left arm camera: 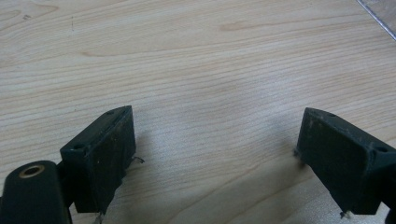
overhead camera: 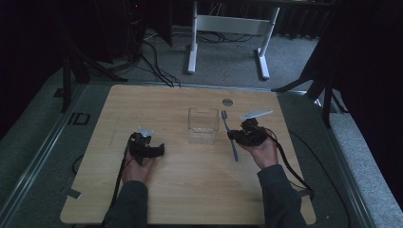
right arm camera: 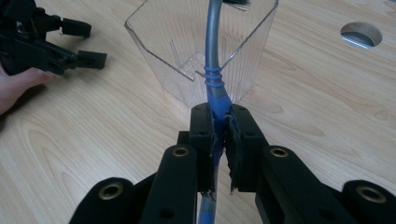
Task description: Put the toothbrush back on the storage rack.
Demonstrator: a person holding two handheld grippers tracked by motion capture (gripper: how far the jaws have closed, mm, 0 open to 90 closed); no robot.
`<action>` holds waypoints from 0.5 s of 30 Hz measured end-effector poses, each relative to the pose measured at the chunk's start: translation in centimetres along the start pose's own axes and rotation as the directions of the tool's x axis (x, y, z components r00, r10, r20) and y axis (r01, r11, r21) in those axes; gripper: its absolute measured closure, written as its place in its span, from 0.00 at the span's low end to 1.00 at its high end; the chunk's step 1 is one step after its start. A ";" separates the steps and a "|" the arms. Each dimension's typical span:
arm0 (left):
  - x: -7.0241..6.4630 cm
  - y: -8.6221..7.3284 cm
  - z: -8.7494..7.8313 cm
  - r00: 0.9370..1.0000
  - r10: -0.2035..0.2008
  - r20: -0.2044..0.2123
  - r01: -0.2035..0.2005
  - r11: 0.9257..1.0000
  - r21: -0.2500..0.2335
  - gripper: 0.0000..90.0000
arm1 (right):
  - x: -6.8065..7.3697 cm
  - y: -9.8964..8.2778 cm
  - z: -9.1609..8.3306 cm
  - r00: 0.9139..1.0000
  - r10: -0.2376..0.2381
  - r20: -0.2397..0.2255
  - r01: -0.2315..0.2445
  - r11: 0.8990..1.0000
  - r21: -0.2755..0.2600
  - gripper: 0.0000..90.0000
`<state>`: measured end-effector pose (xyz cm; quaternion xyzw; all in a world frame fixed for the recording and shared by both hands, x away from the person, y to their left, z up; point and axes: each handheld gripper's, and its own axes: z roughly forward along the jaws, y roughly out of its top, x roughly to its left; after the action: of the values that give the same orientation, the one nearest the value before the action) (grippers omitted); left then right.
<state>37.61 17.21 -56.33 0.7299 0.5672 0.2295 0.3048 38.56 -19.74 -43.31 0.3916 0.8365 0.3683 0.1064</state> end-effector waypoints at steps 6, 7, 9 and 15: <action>0.0 0.0 0.0 1.000 -0.002 0.000 0.002 1.000 -0.003 0.13 | 0.0 0.2 0.0 1.000 0.012 -0.022 -0.012 1.000 -0.011 0.90; 0.0 0.0 0.0 1.000 -0.002 0.000 0.002 1.000 -0.003 0.13 | 0.0 0.2 0.1 1.000 0.014 -0.024 -0.014 1.000 -0.012 0.90; 0.0 0.0 0.0 1.000 0.000 0.000 0.000 1.000 -0.002 0.13 | 0.1 0.3 0.1 0.999 0.018 -0.028 -0.019 1.000 -0.016 0.90; 0.0 0.0 0.0 1.000 0.001 0.000 -0.001 1.000 -0.001 0.13 | 0.1 0.4 0.3 0.998 0.036 -0.044 -0.038 0.999 -0.037 0.90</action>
<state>37.61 17.22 -56.34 0.7299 0.5668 0.2300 0.3049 38.88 -19.35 -43.25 0.3967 0.8242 0.3943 0.0889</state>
